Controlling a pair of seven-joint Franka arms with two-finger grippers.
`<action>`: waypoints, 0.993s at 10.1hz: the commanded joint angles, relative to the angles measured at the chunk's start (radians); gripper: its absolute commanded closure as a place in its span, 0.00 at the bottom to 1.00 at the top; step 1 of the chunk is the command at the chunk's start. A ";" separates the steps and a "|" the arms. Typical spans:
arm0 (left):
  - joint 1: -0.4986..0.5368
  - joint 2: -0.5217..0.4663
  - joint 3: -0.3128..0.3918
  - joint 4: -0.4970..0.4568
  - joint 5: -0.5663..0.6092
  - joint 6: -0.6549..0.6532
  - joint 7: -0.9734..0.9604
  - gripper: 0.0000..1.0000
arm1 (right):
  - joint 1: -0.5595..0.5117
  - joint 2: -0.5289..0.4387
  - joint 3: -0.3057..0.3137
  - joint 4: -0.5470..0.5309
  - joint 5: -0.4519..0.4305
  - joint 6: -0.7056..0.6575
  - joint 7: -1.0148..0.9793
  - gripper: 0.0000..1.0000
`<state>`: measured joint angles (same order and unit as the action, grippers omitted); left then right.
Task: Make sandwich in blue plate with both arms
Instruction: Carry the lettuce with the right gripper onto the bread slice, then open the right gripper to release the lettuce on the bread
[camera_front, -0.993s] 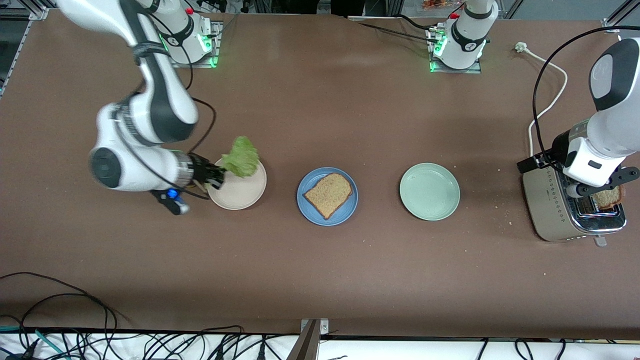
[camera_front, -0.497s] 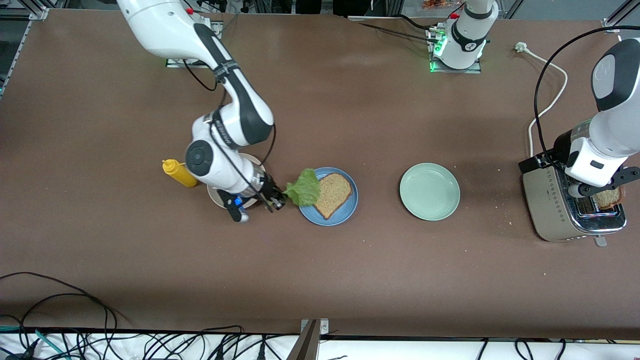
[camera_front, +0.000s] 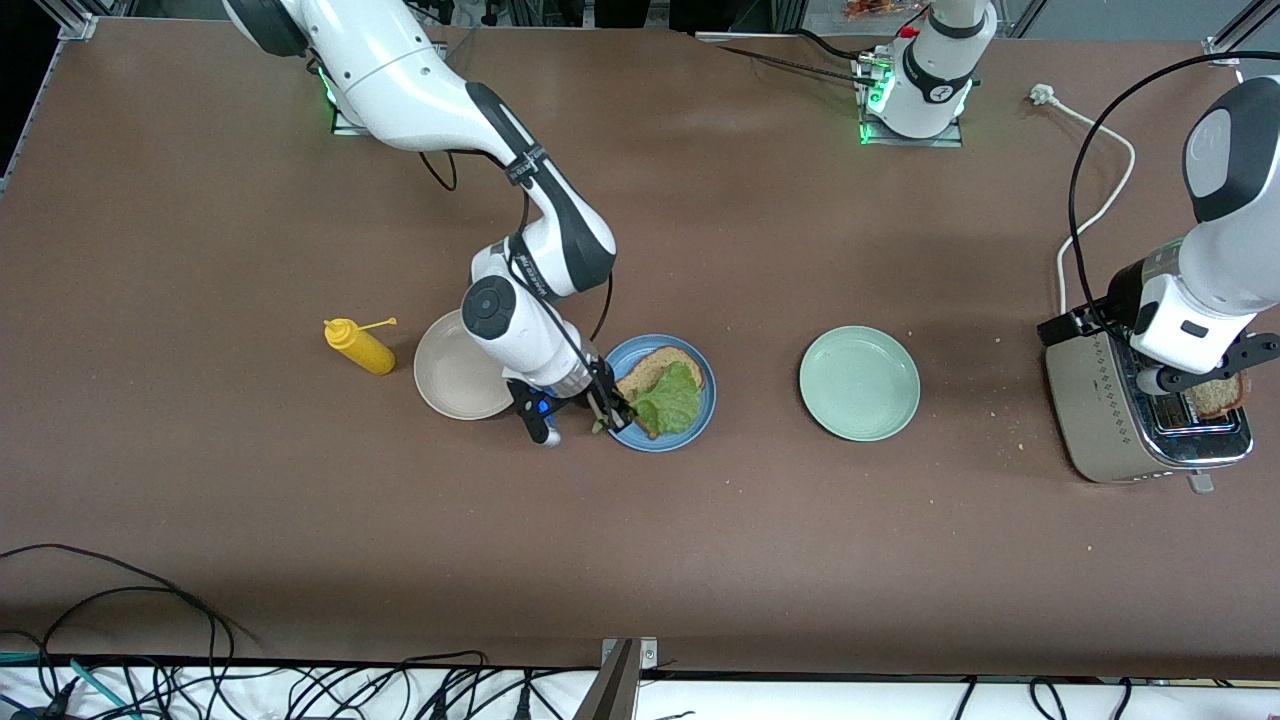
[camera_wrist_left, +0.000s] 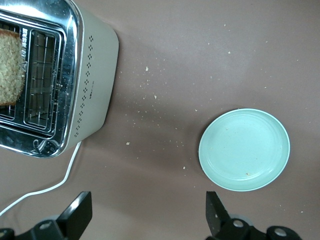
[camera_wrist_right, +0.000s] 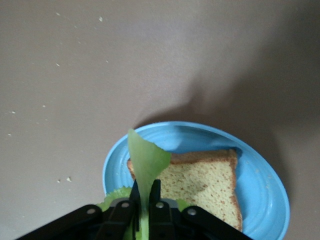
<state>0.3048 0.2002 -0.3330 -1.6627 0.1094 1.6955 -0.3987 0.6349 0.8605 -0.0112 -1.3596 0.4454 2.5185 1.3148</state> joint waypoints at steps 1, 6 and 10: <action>0.007 -0.013 -0.008 0.003 0.022 -0.019 0.021 0.00 | 0.015 0.016 -0.009 0.034 0.001 -0.086 0.017 0.85; 0.008 -0.013 -0.006 0.003 0.022 -0.019 0.023 0.00 | 0.008 -0.038 -0.018 0.040 -0.138 -0.239 0.043 0.00; 0.085 -0.013 0.005 0.029 0.022 -0.019 0.157 0.00 | 0.000 -0.138 -0.058 0.040 -0.276 -0.397 -0.076 0.00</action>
<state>0.3321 0.2001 -0.3278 -1.6624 0.1105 1.6938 -0.3354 0.6402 0.7887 -0.0576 -1.3144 0.2249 2.2137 1.3293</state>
